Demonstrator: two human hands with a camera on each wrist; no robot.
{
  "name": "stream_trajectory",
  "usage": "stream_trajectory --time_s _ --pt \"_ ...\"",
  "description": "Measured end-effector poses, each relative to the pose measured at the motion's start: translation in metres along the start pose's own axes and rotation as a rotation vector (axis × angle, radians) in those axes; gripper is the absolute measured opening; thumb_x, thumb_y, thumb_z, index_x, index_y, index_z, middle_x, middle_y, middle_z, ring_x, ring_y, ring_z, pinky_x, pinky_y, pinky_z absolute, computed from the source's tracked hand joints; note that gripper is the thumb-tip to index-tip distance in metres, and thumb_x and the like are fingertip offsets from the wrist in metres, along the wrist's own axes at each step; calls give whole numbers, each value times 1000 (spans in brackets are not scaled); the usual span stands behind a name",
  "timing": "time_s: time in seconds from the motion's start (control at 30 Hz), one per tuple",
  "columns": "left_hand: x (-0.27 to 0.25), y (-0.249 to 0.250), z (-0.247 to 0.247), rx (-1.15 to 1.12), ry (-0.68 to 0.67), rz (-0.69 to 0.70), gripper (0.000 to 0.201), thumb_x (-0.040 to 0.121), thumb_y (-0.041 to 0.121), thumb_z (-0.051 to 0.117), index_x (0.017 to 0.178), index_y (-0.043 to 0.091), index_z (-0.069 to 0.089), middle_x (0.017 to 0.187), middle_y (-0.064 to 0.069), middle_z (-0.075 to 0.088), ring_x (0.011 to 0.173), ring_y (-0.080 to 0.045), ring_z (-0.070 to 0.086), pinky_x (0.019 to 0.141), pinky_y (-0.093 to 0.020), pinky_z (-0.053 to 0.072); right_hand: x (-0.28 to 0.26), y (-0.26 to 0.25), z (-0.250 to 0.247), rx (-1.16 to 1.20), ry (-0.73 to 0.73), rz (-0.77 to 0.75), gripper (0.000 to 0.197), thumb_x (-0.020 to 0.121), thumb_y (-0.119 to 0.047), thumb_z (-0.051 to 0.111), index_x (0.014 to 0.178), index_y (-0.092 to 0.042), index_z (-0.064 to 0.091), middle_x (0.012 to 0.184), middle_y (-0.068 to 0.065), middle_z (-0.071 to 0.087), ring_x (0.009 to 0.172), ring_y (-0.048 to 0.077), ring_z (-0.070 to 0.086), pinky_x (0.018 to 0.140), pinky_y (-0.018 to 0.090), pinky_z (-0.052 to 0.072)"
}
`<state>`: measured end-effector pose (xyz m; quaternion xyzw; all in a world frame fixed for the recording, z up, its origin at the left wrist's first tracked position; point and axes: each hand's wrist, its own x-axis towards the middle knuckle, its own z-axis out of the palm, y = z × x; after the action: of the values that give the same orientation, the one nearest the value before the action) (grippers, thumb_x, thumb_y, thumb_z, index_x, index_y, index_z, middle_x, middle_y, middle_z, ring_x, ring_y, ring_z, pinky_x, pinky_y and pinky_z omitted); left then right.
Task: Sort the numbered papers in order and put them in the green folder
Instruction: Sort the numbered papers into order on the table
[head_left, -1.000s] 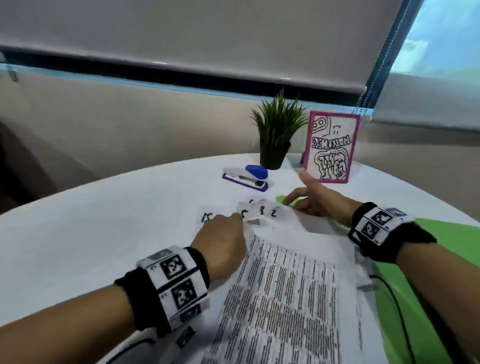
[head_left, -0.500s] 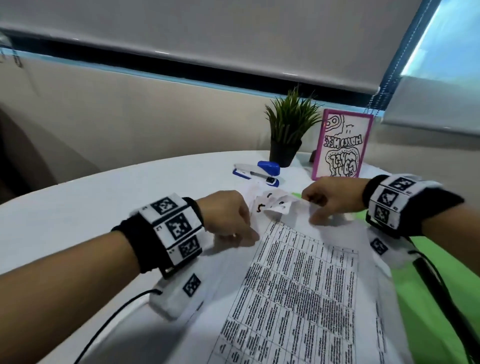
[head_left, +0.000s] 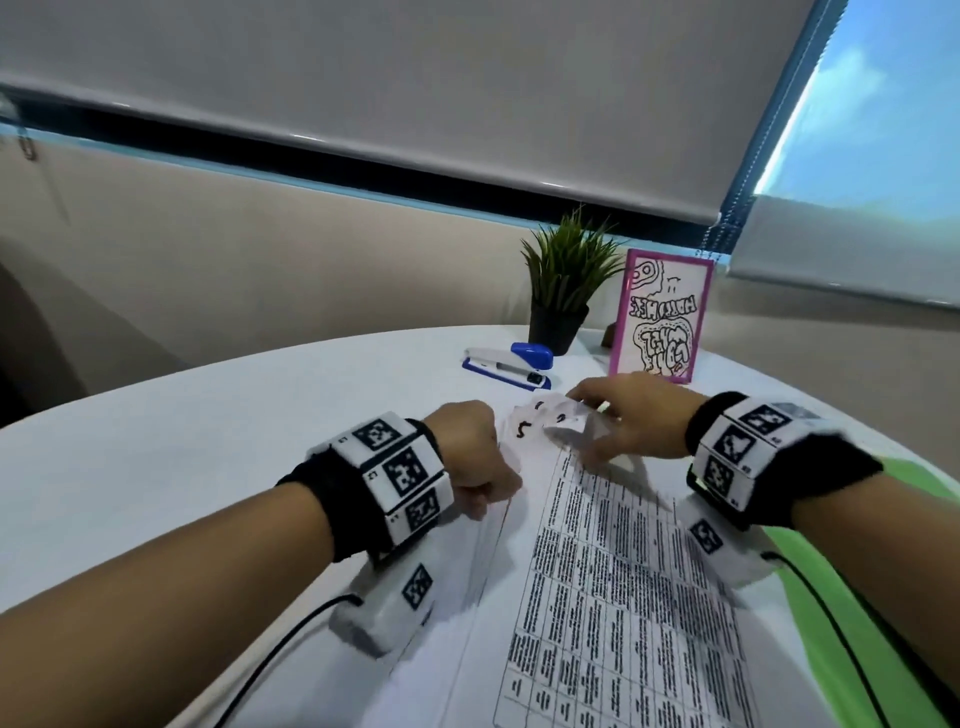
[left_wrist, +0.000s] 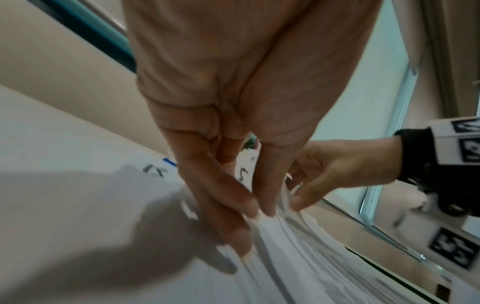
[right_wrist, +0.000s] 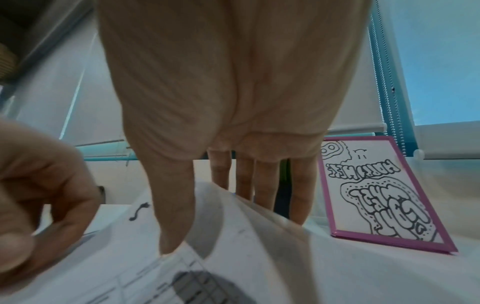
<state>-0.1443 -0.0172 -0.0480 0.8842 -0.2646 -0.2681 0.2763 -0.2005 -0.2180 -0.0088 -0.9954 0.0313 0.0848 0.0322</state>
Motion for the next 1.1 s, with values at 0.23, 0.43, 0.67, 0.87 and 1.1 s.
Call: stream_trajectory --time_s 0.23,0.43,0.67,0.87,1.1 --pt "10 9 -46 45 121 118 14 85 17 72 86 3 72 82 -8 75 69 -18 72 67 -26 58 -12 -3 16 -6 204 -57 40 79 -47 72 91 -11 61 93 5 63 85 24 57 70 33 43" --pt "23 30 -55 58 166 237 5 85 15 70 87 12 73 80 -1 73 70 -14 73 59 -19 53 -23 21 23 219 354 -176 22 72 -4 79 75 -21 66 87 0 65 80 17 61 69 34 46" --pt "39 38 -33 94 -133 270 5 87 15 68 88 13 73 76 -1 75 76 -22 74 72 -26 58 -26 43 26 505 219 -281 30 77 7 73 78 -23 70 112 -14 65 111 5 61 93 28 50" --pt "44 31 -44 39 -181 342 10 85 24 73 92 18 76 84 4 75 76 -15 69 75 -27 57 -22 48 21 654 98 -280 15 77 -10 79 82 -18 66 93 -2 72 93 12 67 86 26 48" --pt "61 14 -42 205 -33 222 20 80 27 75 99 21 71 85 0 75 67 -9 65 65 -22 49 -16 52 22 833 41 -314 31 73 0 76 99 -17 71 87 3 68 84 15 63 81 21 47"
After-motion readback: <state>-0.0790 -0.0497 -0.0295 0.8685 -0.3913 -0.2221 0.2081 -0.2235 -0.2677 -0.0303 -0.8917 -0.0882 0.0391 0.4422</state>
